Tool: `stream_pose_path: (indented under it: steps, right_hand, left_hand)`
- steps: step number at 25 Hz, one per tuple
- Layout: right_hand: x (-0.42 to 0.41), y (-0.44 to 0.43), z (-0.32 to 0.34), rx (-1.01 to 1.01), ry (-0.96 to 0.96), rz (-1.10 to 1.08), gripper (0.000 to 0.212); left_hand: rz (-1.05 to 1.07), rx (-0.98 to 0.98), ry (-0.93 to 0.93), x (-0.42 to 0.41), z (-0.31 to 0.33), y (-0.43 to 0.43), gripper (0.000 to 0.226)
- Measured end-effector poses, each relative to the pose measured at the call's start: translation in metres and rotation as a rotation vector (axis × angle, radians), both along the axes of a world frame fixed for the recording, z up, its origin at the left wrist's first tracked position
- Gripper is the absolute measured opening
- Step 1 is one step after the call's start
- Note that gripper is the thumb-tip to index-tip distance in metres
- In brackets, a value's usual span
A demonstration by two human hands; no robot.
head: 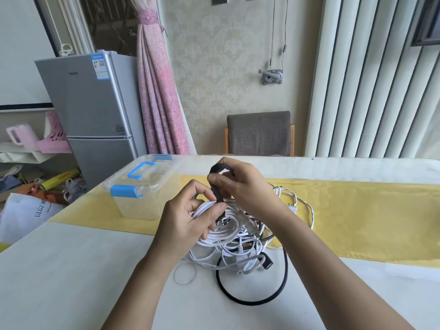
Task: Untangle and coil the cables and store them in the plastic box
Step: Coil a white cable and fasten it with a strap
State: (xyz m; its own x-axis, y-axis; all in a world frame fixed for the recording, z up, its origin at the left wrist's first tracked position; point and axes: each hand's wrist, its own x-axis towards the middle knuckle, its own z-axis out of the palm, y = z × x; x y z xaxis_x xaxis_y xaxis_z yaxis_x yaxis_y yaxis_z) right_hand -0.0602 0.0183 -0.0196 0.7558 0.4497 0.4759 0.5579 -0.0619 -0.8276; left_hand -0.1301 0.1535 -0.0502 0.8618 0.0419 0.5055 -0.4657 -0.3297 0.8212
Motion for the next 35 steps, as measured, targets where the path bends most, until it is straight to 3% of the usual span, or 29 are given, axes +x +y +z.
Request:
stream_pose_path:
  steps: [3, 6, 19, 24, 26, 29, 35]
  right_hand:
    - [-0.004, 0.001, 0.000, -0.069, -0.003, -0.005, 0.026]
    - [-0.006, 0.001, -0.001, -0.126, 0.007, 0.027, 0.022]
    - [-0.002, -0.007, -0.001, -0.058, 0.277, 0.065, 0.025]
    - [0.002, -0.006, -0.003, -0.167, 0.175, -0.194, 0.006]
    - [0.004, -0.006, -0.003, -0.195, 0.138, -0.283, 0.028]
    - [-0.001, -0.011, 0.003, -0.154, 0.075, -0.259, 0.038]
    - [-0.008, -0.009, 0.005, -0.383, -0.326, -0.092, 0.004]
  left_hand:
    - [-0.007, 0.042, 0.007, -0.001, -0.001, -0.006, 0.025]
    - [0.038, 0.115, -0.029, -0.001, -0.004, -0.010, 0.024]
    - [0.123, 0.266, -0.100, 0.002, -0.009, -0.014, 0.042]
    - [0.104, -0.013, 0.083, 0.007, -0.005, -0.013, 0.035]
    - [0.167, -0.118, 0.125, 0.013, -0.004, -0.005, 0.028]
    - [0.238, -0.259, 0.155, 0.018, -0.006, 0.007, 0.014]
    - [0.208, -0.463, 0.281, 0.024, -0.007, 0.016, 0.030]
